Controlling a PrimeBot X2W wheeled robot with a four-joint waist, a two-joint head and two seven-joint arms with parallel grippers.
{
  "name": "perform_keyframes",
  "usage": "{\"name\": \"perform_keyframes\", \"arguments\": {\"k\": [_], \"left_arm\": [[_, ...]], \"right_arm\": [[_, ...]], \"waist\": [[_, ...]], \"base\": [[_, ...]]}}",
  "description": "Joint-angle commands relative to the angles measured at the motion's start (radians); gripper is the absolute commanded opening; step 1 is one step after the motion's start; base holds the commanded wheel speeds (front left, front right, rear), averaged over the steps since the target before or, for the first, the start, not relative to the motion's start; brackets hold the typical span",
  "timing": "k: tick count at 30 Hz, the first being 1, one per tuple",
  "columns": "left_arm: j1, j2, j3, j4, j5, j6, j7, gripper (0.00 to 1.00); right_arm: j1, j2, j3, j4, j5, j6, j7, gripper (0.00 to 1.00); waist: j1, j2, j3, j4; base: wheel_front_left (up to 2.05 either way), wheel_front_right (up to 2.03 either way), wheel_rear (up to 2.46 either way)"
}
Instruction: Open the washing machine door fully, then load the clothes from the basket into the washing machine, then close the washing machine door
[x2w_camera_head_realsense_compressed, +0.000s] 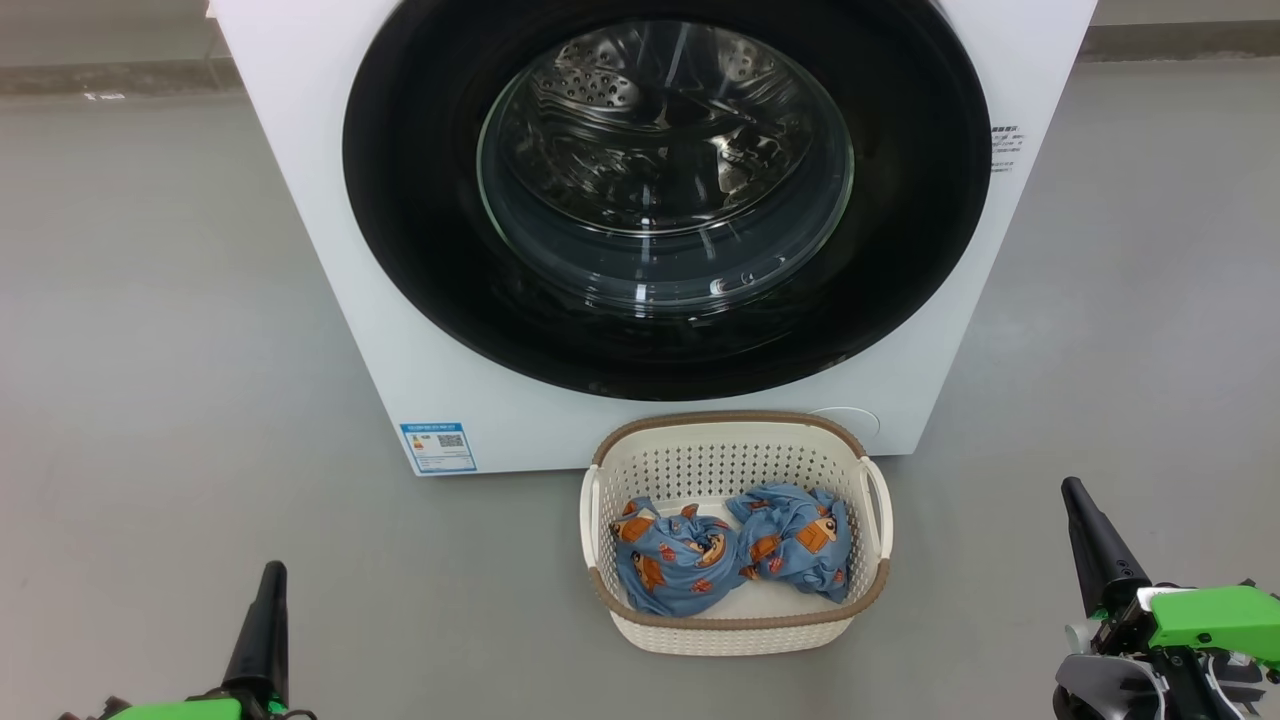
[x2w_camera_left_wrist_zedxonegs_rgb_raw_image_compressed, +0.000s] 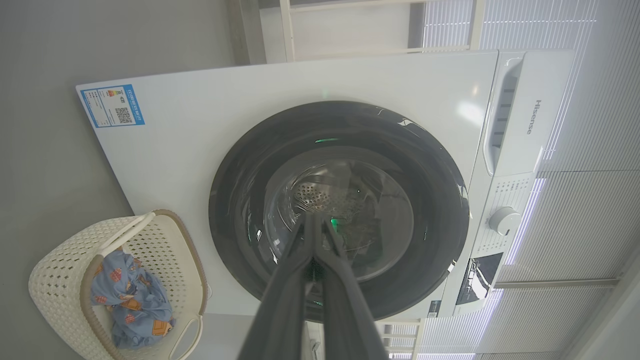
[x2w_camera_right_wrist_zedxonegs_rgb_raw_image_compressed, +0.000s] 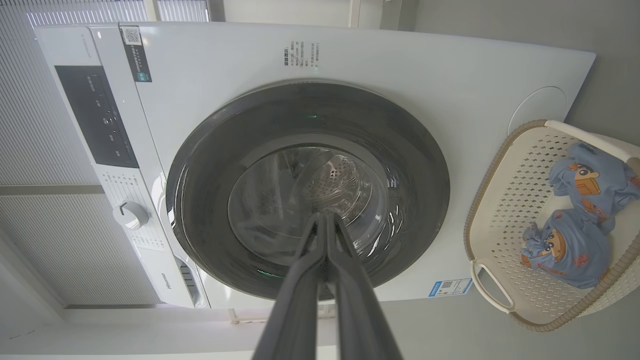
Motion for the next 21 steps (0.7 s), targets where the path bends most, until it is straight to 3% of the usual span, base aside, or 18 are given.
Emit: {"name": "perform_keyframes", "arguments": {"k": [1, 21], "left_arm": [[-0.048, 0.012, 0.033, -0.022, 0.012, -0.007, 0.006, 0.00], [-0.048, 0.009, 0.037, -0.022, 0.016, -0.007, 0.009, 0.00]], "right_arm": [[-0.041, -0.004, 0.015, -0.025, -0.005, 0.005, 0.006, 0.00], [-0.041, -0.002, 0.012, -0.025, -0.007, 0.005, 0.008, 0.00]], "waist": [[0.0000, 0.0000, 0.000, 0.000], [0.0000, 0.0000, 0.000, 0.000]], "base": [[0.00, 0.00, 0.00], [0.00, 0.00, 0.00]]}}
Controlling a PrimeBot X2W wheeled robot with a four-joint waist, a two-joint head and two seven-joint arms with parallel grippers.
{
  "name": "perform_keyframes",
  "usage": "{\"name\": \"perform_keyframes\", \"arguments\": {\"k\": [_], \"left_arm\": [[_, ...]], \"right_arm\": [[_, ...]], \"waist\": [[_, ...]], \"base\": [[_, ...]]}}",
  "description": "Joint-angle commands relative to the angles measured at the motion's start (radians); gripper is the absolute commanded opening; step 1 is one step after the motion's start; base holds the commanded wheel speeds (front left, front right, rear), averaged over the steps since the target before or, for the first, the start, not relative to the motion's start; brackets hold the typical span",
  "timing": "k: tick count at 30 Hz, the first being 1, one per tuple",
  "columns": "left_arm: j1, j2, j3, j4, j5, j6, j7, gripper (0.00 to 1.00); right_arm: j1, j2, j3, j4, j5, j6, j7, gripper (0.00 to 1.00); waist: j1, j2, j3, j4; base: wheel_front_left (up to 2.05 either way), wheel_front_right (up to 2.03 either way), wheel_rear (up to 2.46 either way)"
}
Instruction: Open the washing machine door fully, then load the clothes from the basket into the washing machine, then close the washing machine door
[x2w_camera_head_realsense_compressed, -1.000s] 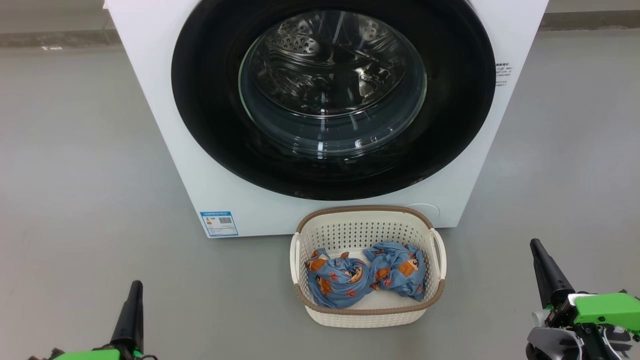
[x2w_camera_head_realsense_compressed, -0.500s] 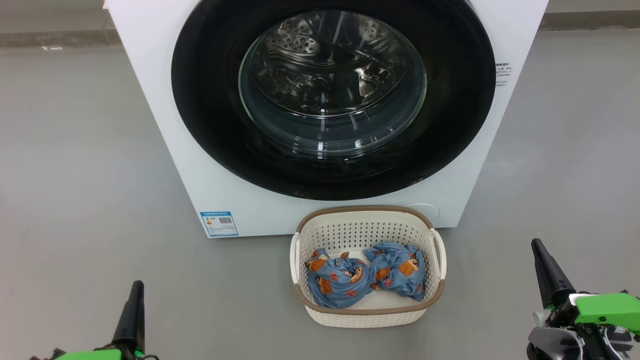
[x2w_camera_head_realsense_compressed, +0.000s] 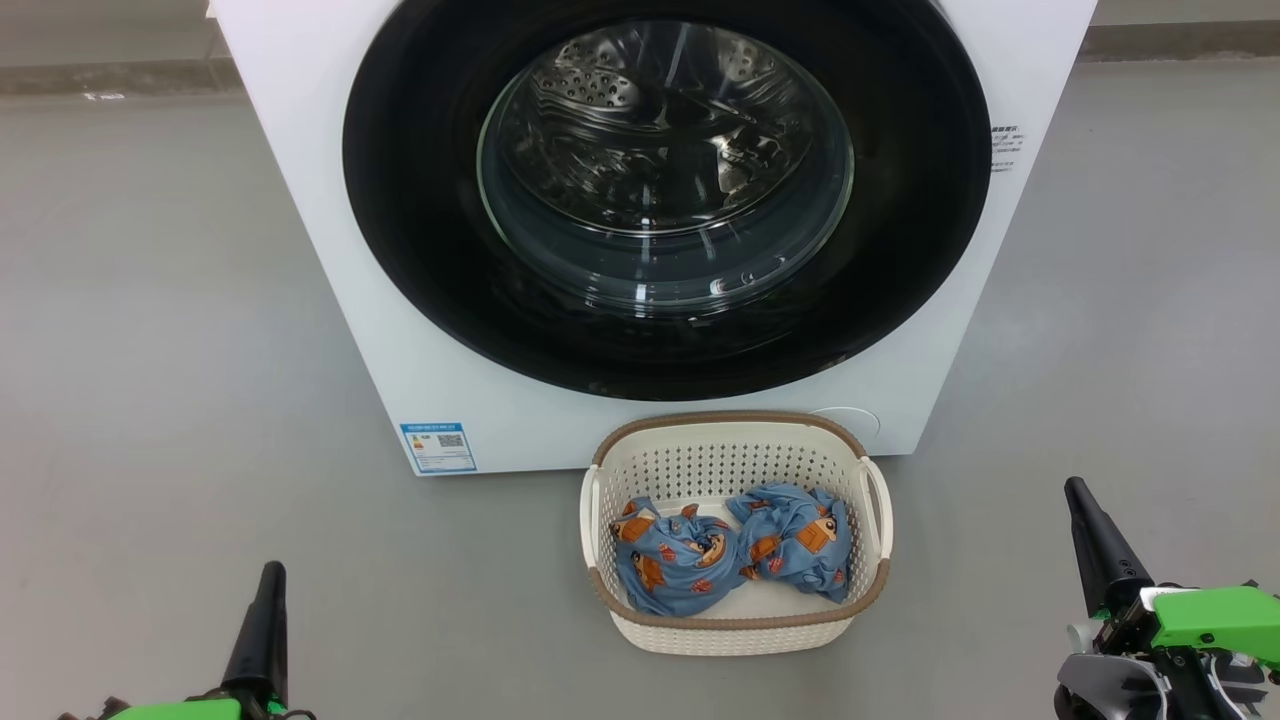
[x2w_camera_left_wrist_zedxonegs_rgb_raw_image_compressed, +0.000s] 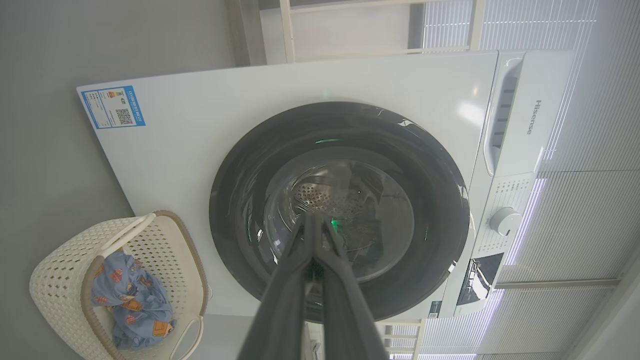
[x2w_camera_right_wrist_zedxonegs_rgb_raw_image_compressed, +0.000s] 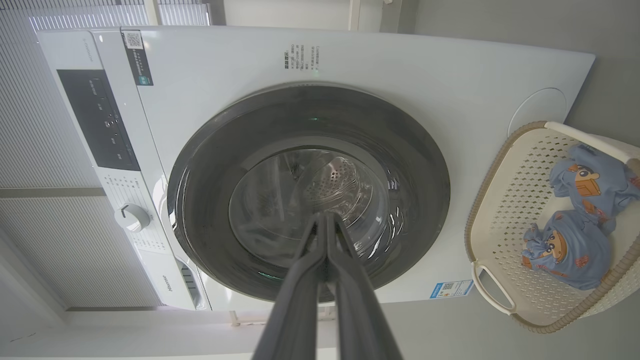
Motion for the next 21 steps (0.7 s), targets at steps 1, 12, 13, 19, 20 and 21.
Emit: {"name": "perform_keyframes", "arguments": {"k": [1, 12, 13, 19, 20, 21], "left_arm": [[-0.048, 0.014, 0.031, -0.022, 0.009, -0.007, 0.008, 0.00], [-0.048, 0.013, 0.033, -0.021, 0.010, -0.007, 0.009, 0.00], [-0.048, 0.013, 0.033, -0.021, 0.010, -0.007, 0.009, 0.00], [-0.048, 0.012, 0.034, -0.021, 0.010, -0.007, 0.010, 0.00], [-0.048, 0.012, 0.034, -0.021, 0.011, -0.007, 0.010, 0.00], [-0.048, 0.012, 0.034, -0.021, 0.011, -0.007, 0.010, 0.00]], "right_arm": [[-0.041, -0.006, 0.021, -0.025, -0.007, 0.005, 0.007, 0.00], [-0.041, -0.005, 0.020, -0.025, -0.008, 0.005, 0.008, 0.00], [-0.041, -0.005, 0.020, -0.025, -0.008, 0.005, 0.008, 0.00], [-0.041, -0.005, 0.019, -0.025, -0.008, 0.005, 0.008, 0.00], [-0.041, -0.005, 0.019, -0.025, -0.009, 0.005, 0.008, 0.00], [-0.041, -0.005, 0.019, -0.025, -0.009, 0.005, 0.008, 0.00]], "waist": [[0.0000, 0.0000, 0.000, 0.000], [0.0000, 0.0000, 0.000, 0.000], [0.0000, 0.0000, 0.000, 0.000], [0.0000, 0.0000, 0.000, 0.000], [0.0000, 0.0000, 0.000, 0.000], [0.0000, 0.0000, 0.000, 0.000]], "base": [[0.00, 0.00, 0.00], [0.00, 0.00, 0.00], [0.00, 0.00, 0.00], [0.00, 0.00, 0.00], [0.00, 0.00, 0.00], [0.00, 0.00, 0.00]]}}
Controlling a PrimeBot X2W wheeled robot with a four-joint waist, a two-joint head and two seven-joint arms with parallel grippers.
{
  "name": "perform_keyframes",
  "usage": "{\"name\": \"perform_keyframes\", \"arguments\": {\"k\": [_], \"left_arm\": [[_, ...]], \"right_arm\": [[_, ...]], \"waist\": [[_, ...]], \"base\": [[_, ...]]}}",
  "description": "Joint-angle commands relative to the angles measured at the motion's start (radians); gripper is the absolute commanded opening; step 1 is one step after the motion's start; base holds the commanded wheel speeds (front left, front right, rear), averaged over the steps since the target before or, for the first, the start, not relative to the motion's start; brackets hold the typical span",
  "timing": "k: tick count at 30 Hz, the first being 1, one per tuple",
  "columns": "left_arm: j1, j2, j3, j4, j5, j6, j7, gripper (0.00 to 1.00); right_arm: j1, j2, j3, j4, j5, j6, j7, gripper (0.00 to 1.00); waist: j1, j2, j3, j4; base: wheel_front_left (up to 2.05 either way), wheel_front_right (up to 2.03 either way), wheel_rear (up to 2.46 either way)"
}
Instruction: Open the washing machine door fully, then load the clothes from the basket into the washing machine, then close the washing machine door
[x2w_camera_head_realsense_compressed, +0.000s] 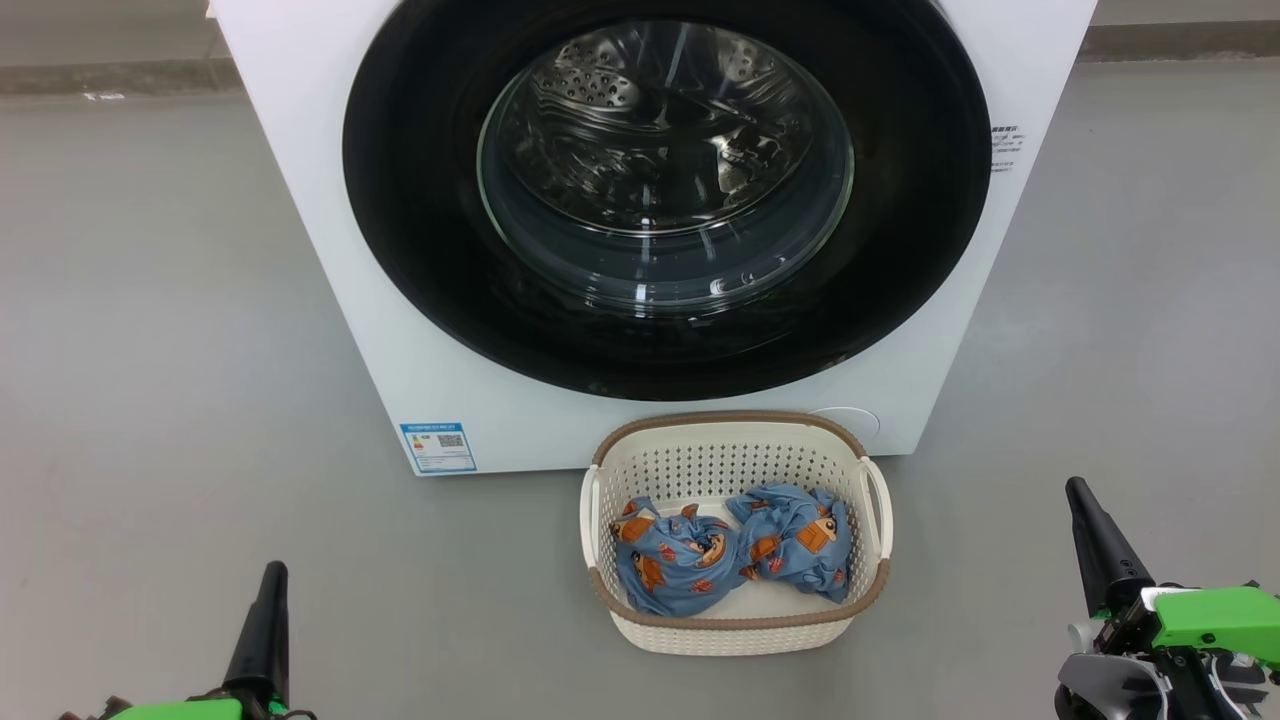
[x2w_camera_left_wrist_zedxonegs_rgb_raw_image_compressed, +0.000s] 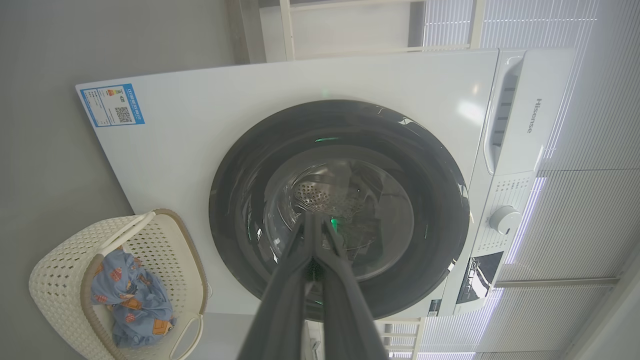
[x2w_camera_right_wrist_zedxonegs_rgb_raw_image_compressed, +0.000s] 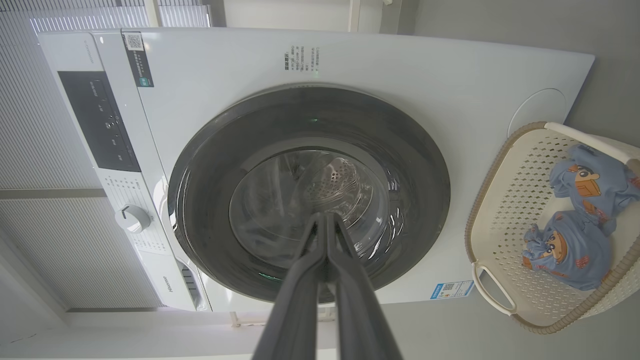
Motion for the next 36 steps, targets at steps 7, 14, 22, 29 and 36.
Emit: {"name": "perform_keyframes", "arguments": {"k": [7, 14, 22, 29, 36], "left_arm": [[-0.049, 0.014, 0.033, -0.021, 0.010, -0.007, 0.003, 0.00], [-0.049, 0.013, 0.033, -0.021, 0.010, -0.007, 0.004, 0.00], [0.027, -0.012, -0.003, 0.033, 0.002, 0.001, -0.003, 1.00], [0.031, -0.008, -0.017, 0.016, 0.022, 0.001, -0.023, 1.00], [0.035, 0.001, -0.028, 0.009, 0.110, 0.000, -0.046, 1.00]], "right_arm": [[-0.042, -0.005, 0.022, -0.025, -0.009, 0.005, 0.009, 0.00], [-0.042, -0.005, 0.021, -0.025, -0.009, 0.005, 0.009, 0.00], [0.025, 0.024, 0.001, 0.040, 0.000, 0.000, -0.004, 1.00], [0.028, 0.022, 0.014, 0.030, -0.012, 0.000, -0.024, 1.00], [0.030, 0.010, 0.035, 0.025, -0.086, 0.000, -0.048, 1.00]], "waist": [[0.0000, -0.0001, 0.000, 0.000], [0.0000, -0.0001, 0.000, 0.000], [0.0001, -0.0001, 0.001, 0.000], [0.0011, -0.0001, -0.001, 0.004], [0.0001, -0.0001, -0.001, 0.009]], "base": [[0.00, 0.00, 0.00], [0.00, 0.00, 0.00], [0.00, 0.00, 0.00], [0.00, 0.00, 0.00], [0.00, 0.00, 0.00]]}}
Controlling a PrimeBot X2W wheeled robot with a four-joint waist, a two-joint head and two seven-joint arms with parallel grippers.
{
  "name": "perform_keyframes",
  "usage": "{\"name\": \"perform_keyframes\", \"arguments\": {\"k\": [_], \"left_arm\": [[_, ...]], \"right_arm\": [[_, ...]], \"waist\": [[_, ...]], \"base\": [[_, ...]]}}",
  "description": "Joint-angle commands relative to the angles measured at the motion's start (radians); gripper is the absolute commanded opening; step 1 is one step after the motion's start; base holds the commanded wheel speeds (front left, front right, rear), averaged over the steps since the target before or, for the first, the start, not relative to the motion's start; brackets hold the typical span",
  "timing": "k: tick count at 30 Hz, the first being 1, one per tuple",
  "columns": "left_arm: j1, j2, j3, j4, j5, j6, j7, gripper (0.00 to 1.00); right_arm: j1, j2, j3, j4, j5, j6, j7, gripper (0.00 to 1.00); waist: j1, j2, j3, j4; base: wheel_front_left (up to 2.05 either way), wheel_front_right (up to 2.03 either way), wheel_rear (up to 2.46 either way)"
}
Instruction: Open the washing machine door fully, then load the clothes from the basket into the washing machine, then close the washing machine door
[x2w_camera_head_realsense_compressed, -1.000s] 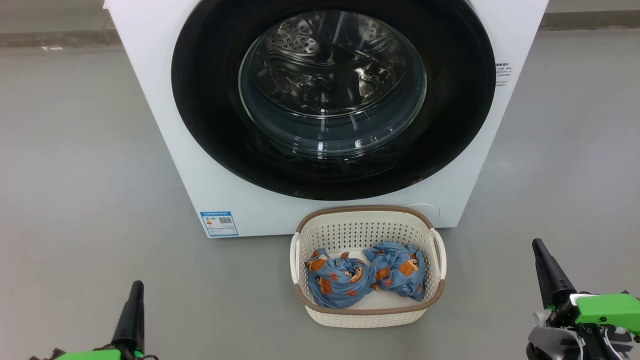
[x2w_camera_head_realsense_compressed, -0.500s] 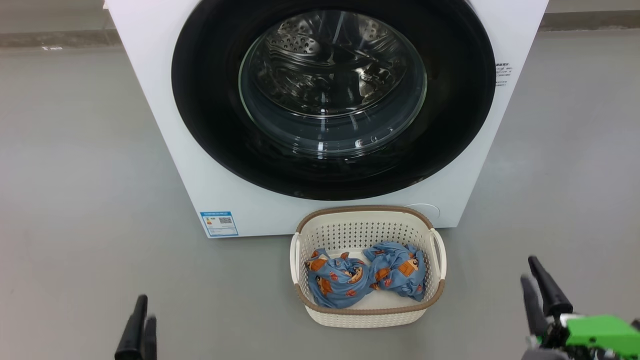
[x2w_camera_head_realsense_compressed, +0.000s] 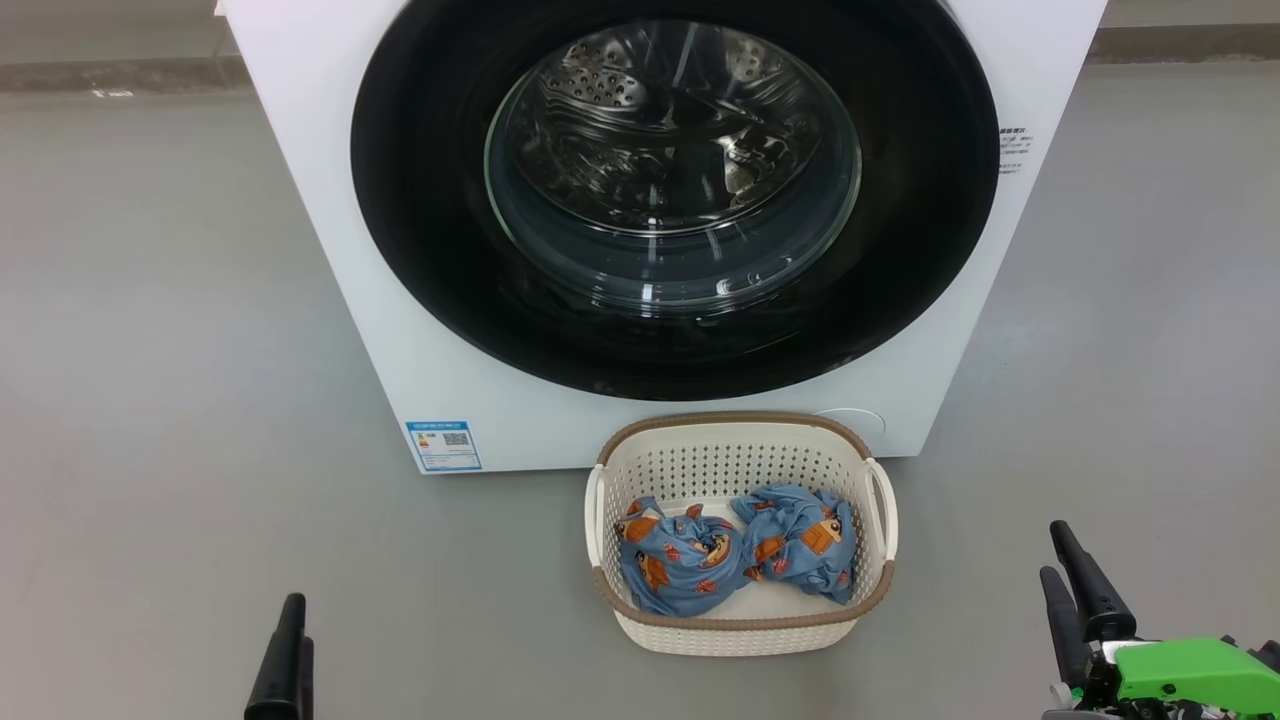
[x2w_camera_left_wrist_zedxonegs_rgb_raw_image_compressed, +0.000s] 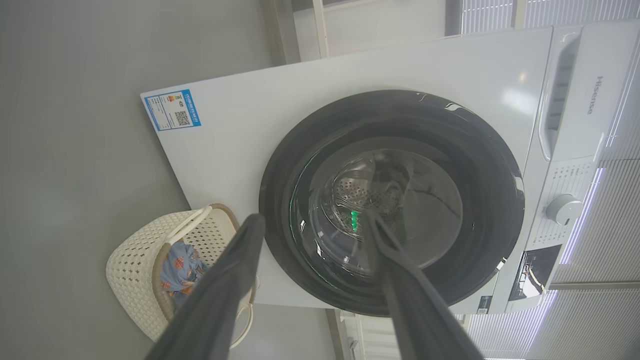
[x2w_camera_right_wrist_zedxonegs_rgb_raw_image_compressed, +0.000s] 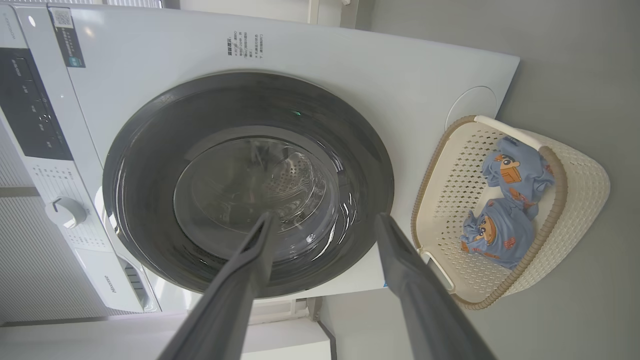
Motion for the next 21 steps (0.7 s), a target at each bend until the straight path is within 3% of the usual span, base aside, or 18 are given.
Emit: {"name": "perform_keyframes", "arguments": {"k": [1, 21], "left_arm": [[-0.015, 0.012, 0.002, -0.035, 0.031, -0.001, -0.012, 1.00], [-0.006, 0.010, -0.011, -0.055, 0.318, -0.003, -0.069, 1.00]], "right_arm": [[-0.026, -0.015, 0.009, -0.031, -0.026, 0.002, -0.012, 1.00], [-0.016, -0.025, 0.054, -0.032, -0.307, 0.003, -0.069, 1.00]], "waist": [[-0.0001, 0.0000, 0.000, 0.001], [-0.0001, 0.0000, -0.002, 0.012]], "base": [[0.00, 0.00, 0.00], [0.00, 0.00, 0.00]]}}
